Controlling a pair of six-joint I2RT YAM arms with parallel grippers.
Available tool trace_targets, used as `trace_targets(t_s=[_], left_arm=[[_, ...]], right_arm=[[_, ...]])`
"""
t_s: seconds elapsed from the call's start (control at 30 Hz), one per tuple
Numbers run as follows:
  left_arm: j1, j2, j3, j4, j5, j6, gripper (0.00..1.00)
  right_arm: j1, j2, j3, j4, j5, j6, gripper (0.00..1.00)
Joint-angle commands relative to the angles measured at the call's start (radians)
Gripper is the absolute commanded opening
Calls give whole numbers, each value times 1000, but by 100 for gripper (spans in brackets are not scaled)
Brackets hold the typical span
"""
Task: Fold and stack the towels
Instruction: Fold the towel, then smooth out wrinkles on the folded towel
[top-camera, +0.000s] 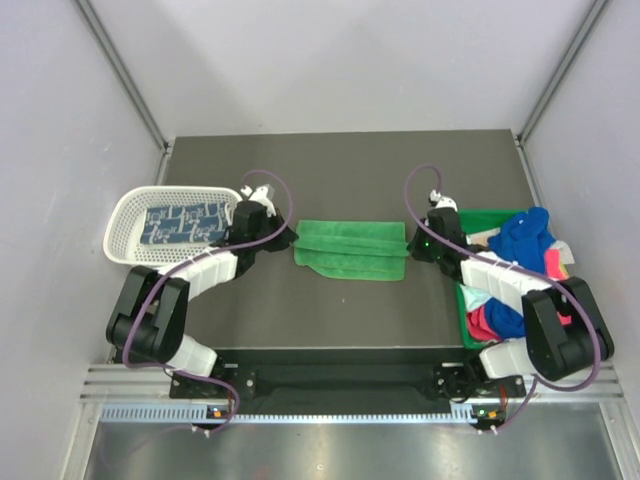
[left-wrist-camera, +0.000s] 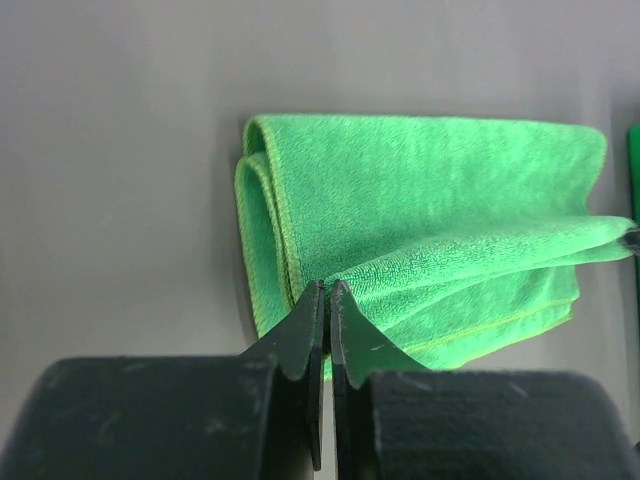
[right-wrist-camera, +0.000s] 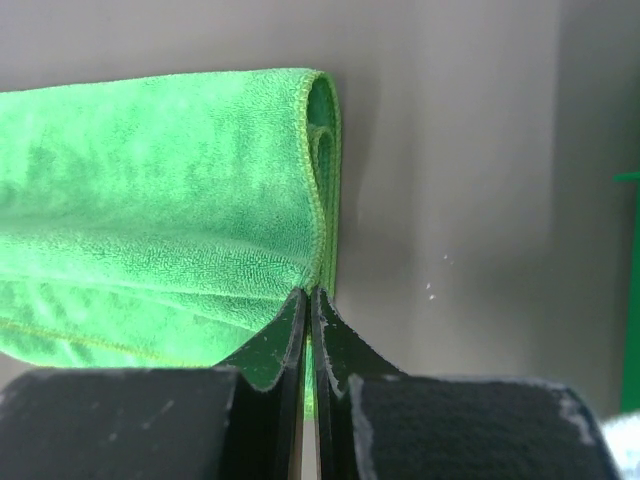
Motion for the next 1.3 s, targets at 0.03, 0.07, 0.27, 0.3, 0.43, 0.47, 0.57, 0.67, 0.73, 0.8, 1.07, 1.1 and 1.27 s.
trace_targets(t_s=[0.03, 0.07, 0.27, 0.3, 0.43, 0.47, 0.57, 0.67, 0.73, 0.8, 1.07, 1.1, 1.27], left_arm=[[1, -34, -33, 31, -15, 12, 0], [0, -34, -34, 31, -13, 12, 0], [-8, -25, -63, 37, -11, 12, 0], [-10, -25, -67, 37, -10, 12, 0], [-19, -29, -83, 35, -2, 7, 14], [-25, -40, -97, 34, -8, 6, 16], [-25, -83, -109, 11, -10, 6, 29], [-25, -152, -106, -50, -21, 10, 37], [-25, -186, -90, -105, -28, 12, 35], [-23, -217, -74, -135, -44, 7, 35], [-69, -18, 125, -260, -103, 30, 37], [-82, -2, 142, -285, -123, 32, 38], [-126, 21, 148, -334, -224, 43, 53]], right_arm=[[12, -70, -23, 33, 1, 11, 0], [15, -78, -28, 34, 1, 14, 0], [35, -113, -60, 33, -11, 21, 0], [42, -114, -65, 33, -11, 21, 0], [52, -124, -91, 30, -20, 29, 11], [52, -130, -95, 25, -23, 31, 14], [52, -185, -103, -1, -28, 29, 27], [52, -229, -103, -53, -13, 28, 32], [52, -243, -79, -78, -11, 26, 32], [56, -242, -62, -97, -5, 26, 32], [122, -50, 67, -136, 111, 32, 34], [130, -38, 73, -136, 125, 35, 34], [141, -16, 55, -125, 155, 49, 38]])
